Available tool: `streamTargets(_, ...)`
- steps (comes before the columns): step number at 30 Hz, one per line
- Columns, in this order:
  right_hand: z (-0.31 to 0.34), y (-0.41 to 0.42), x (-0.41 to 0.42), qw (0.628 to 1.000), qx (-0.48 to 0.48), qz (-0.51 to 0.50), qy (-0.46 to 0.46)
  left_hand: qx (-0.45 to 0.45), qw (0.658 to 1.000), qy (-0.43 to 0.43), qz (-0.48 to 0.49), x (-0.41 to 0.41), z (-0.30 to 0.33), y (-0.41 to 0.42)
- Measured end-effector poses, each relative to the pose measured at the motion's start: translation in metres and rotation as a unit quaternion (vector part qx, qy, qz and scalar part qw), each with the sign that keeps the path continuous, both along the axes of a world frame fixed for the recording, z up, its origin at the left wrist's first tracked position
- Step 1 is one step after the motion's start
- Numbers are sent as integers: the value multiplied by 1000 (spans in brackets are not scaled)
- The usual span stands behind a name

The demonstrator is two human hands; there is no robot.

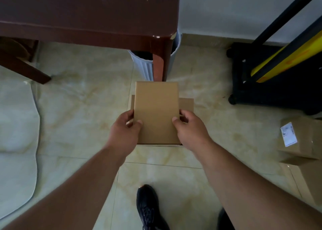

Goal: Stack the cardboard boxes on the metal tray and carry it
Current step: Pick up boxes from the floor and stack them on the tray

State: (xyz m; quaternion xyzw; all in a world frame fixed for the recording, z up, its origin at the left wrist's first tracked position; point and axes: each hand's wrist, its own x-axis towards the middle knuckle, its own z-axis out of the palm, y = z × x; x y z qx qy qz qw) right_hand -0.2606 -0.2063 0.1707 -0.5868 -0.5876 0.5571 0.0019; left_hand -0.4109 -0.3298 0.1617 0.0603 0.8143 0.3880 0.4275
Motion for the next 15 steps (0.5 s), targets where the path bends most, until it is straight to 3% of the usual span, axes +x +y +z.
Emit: streamTargets(15,-51,22,-63,997,-63,38,-23,-15,1000,22,6,-66,-45,13)
